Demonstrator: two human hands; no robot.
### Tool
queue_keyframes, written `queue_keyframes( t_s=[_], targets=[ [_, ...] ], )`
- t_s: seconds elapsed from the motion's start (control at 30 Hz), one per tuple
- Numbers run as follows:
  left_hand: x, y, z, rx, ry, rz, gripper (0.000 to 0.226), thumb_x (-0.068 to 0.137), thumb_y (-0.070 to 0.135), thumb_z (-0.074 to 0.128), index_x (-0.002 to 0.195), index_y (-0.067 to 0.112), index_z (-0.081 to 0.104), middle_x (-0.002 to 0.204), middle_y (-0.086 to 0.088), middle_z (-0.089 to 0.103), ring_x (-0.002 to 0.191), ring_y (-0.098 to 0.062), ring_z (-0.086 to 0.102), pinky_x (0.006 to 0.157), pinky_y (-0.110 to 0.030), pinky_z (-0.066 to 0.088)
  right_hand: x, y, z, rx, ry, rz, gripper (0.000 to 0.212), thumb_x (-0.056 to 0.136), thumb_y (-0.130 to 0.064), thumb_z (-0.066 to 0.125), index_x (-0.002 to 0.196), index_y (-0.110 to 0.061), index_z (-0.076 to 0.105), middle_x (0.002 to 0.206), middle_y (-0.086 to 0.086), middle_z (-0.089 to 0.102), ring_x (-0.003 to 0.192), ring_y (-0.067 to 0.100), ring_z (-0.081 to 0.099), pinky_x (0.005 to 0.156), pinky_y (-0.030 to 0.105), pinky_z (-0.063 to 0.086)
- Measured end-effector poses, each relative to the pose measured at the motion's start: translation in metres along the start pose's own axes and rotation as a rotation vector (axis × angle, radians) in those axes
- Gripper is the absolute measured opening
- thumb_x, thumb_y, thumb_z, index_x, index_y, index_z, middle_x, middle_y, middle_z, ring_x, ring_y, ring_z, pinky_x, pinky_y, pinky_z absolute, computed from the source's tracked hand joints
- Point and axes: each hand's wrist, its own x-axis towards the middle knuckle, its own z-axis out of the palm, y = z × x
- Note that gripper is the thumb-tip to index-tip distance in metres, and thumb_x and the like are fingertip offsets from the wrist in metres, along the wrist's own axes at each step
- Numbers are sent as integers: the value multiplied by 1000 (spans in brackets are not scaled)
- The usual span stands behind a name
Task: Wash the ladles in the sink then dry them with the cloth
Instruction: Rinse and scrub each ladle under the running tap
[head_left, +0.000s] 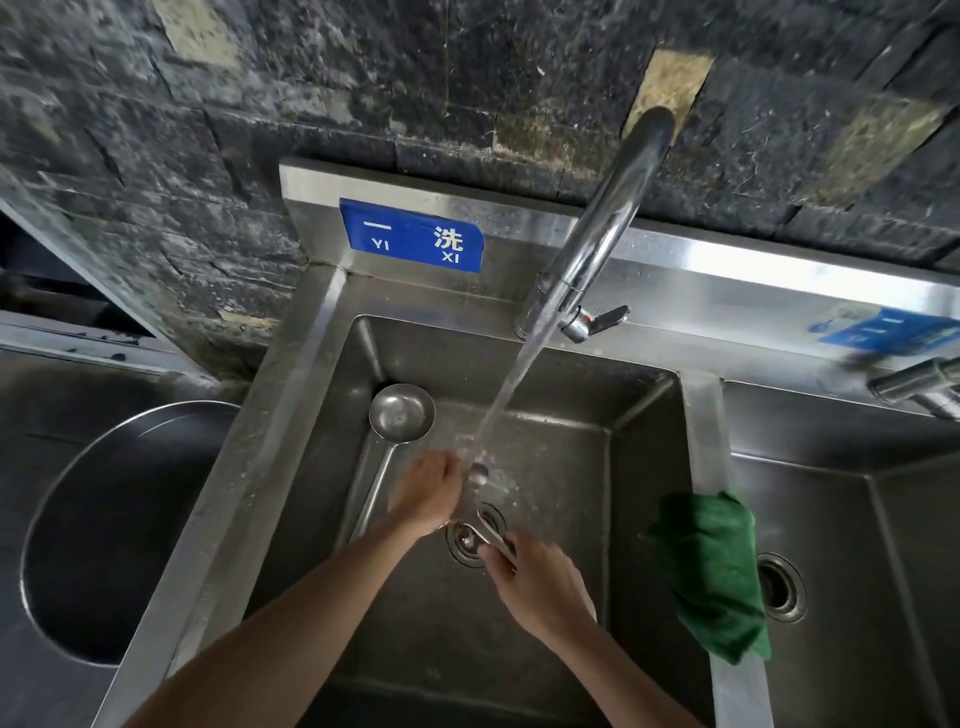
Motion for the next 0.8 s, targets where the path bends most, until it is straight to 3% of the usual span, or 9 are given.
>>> queue_keyframes(
  t_s=[0.07,0.17,0.33,0.43,0.5,0.6,0.67,0.73,0.8],
  targets=[
    [-11,2,7,143,29,113,42,103,45,22,111,30,60,115,3,66,112,-19,59,95,-43,48,0,-3,-1,5,66,-66,27,96,-49,53,120,-37,50,107,-6,70,92,26,72,74,42,58],
    [-23,-5,13,284,-41,346,44,99,42,22,135,43,48,152,12,39,144,-16,29,114,-46,27,3,-6,-2,-54,66,-233,43,103,-24,51,140,-42,41,141,-17,51,105,19,70,81,40,60],
    [-13,-7,-2,1,4,90,46,105,48,20,120,27,57,107,-1,68,97,-20,67,87,-43,55,-4,8,10,-252,-33,-327,74,101,-12,45,159,-45,12,163,-36,2,103,22,73,87,40,62],
    [-11,3,7,185,70,210,46,103,49,23,120,28,60,117,6,65,110,-13,62,90,-38,53,-5,9,13,-225,12,-319,85,100,-10,46,159,-49,-1,158,-41,-7,92,17,74,81,33,63],
    [-4,-2,-2,152,10,227,44,103,48,26,116,28,64,112,9,66,102,-11,63,83,-33,55,-4,11,14,-243,26,-315,87,99,-10,47,158,-49,-3,159,-43,-8,87,17,75,77,32,63],
    [1,-23,-21,59,-64,13,50,107,41,20,113,15,62,106,-8,67,101,-27,65,84,-30,45,-3,18,15,-277,34,-307,88,98,-10,47,158,-48,-3,157,-46,-9,82,16,75,73,32,63],
    [-10,-34,-19,-2,2,-74,46,106,44,20,106,20,60,101,-6,68,94,-21,65,85,-31,44,1,18,16,-160,40,-289,79,101,-11,45,157,-50,4,159,-43,10,87,16,75,75,38,63],
    [-26,-36,-8,-76,51,-13,30,105,45,26,104,33,54,100,7,62,90,-9,62,83,-32,46,11,13,18,11,82,-192,61,105,-16,42,152,-49,21,140,-22,58,91,18,74,79,44,62],
    [-40,-42,10,-6,23,59,33,104,33,40,135,24,45,130,2,51,121,-13,53,98,-33,45,24,9,20,131,69,-34,46,107,-19,41,149,-37,37,113,-4,73,94,22,73,82,43,59]
  ],
)
